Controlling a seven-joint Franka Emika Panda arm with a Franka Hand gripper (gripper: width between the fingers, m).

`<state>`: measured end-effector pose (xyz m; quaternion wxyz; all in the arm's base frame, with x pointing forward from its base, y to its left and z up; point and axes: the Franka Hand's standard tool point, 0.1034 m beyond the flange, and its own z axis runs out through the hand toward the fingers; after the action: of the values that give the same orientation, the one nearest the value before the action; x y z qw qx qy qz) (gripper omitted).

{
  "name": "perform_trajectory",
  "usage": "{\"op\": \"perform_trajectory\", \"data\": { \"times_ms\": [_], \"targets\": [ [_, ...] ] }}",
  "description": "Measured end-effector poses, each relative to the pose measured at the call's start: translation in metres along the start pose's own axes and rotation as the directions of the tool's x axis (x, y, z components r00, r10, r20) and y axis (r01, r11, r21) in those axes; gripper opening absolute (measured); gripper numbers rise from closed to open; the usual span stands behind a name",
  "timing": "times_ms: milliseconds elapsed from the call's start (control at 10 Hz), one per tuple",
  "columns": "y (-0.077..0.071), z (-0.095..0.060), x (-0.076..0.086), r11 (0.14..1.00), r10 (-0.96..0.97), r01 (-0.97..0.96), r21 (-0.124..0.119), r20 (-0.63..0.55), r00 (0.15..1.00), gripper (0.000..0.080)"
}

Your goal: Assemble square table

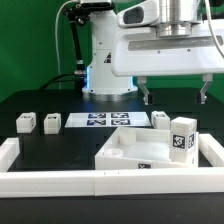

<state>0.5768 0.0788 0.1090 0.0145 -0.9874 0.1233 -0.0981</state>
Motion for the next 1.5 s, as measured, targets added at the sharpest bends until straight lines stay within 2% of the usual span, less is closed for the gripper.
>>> {"op": "perform_trajectory", "data": {
  "times_ms": [200, 300, 600, 800, 1200, 1500],
  "targets": [
    [0.001, 0.002, -0.009, 1.000, -0.007, 0.007, -0.001, -0.008, 1.000, 0.0649],
    [0.001, 0.005, -0.020, 1.000, -0.016, 0.016, -0.002, -0.018, 1.000, 0.0649],
    [0.002, 0.007, -0.064, 0.998, -0.062, 0.062, -0.002, -0.016, 0.998, 0.0649],
    [0.005, 0.008, -0.085, 0.998, -0.060, 0.060, -0.001, -0.022, 0.998, 0.0649],
    [0.010, 0.011, -0.106, 0.996, -0.093, 0.093, -0.008, -0.010, 0.996, 0.0649],
    [0.016, 0.013, -0.127, 0.967, -0.254, 0.254, -0.012, -0.006, 0.967, 0.0649]
  ]
}}
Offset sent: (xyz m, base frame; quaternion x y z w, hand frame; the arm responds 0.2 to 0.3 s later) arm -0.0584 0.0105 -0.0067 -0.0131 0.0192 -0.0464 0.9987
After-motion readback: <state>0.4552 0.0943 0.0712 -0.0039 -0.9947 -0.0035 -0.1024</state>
